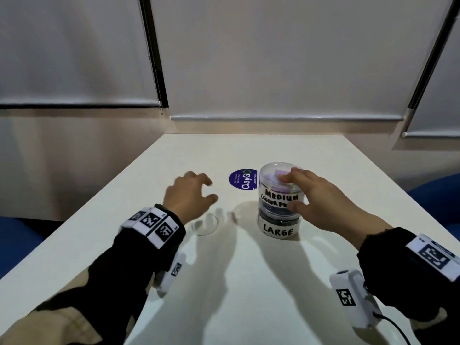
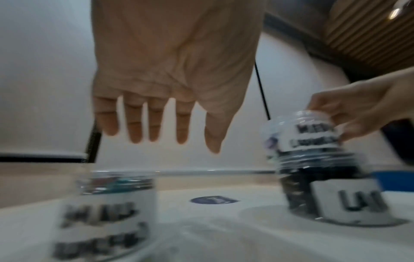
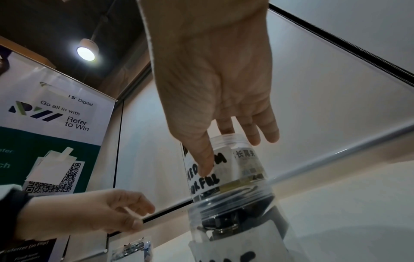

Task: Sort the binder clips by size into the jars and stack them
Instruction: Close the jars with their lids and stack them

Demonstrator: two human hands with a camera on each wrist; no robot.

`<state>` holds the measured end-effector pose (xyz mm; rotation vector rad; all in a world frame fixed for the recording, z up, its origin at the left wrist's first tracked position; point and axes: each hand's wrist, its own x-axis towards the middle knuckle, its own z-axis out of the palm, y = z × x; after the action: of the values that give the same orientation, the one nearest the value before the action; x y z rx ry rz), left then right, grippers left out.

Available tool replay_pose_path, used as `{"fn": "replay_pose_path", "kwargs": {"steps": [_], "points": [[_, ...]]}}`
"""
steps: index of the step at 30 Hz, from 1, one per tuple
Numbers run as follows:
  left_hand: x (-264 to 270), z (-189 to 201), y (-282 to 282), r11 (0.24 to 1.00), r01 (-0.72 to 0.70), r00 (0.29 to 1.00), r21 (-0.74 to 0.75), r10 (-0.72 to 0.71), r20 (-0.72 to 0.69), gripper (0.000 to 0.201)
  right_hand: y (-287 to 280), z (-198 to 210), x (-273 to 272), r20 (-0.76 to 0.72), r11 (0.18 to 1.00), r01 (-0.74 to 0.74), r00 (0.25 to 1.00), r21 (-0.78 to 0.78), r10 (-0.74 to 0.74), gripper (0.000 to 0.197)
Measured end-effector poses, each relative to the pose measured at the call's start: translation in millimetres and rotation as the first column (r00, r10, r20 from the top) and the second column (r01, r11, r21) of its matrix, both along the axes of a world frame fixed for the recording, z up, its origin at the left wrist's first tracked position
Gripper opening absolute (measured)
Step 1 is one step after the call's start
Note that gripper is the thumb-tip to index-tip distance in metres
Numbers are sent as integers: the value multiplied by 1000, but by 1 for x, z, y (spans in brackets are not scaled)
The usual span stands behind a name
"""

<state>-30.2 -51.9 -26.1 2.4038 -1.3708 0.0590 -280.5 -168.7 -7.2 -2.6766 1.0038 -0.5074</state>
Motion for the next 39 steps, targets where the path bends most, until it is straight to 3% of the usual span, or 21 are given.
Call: {"fn": "replay_pose_path", "kwargs": {"steps": [3, 6, 12, 17, 22, 26, 29, 32, 35, 39], "points": [[29, -4, 4, 964, -171, 985, 202, 166, 41, 74, 0, 0, 2, -19, 1000, 14, 1000, 4, -14, 63], [52, -19, 8, 937, -175, 979, 304, 199, -49, 83, 1, -1, 3, -45, 999, 40, 998, 21, -39, 67], [58, -25, 16, 984, -111, 980, 139, 132, -152, 55, 9, -2, 6, -157, 994, 107, 982, 11, -104, 77], [50, -26, 23, 989, -37, 986, 140, 59, -153, 54, 10, 0, 5, -156, 994, 105, 983, 40, -97, 77], [34, -17, 33, 996, -77, 991, 39, 81, -108, 56, 28, 2, -8, -192, 990, 138, 972, -14, -138, 82], [11, 6, 45, 998, -42, 996, -53, 38, -78, 66, 52, 4, -13, -35, 985, 91, 995, -144, -97, 71], [-15, 14, 52, 997, 41, 994, -58, -46, -95, 69, 66, 5, -2, 124, 968, 35, 992, -248, -5, 43], [-34, 13, 60, 996, 91, 988, -15, -92, -121, 72, 76, 0, 18, -48, 986, -28, 999, -167, 20, 25], [-39, 9, 73, 996, 91, 983, -7, -91, -163, 73, 77, -10, 43, -325, 993, -116, 940, -23, 102, 35], [-30, 1, 89, 994, 64, 964, -85, -84, -252, 64, 84, -22, 74, -500, 978, -194, 842, 71, 203, 54]]}}
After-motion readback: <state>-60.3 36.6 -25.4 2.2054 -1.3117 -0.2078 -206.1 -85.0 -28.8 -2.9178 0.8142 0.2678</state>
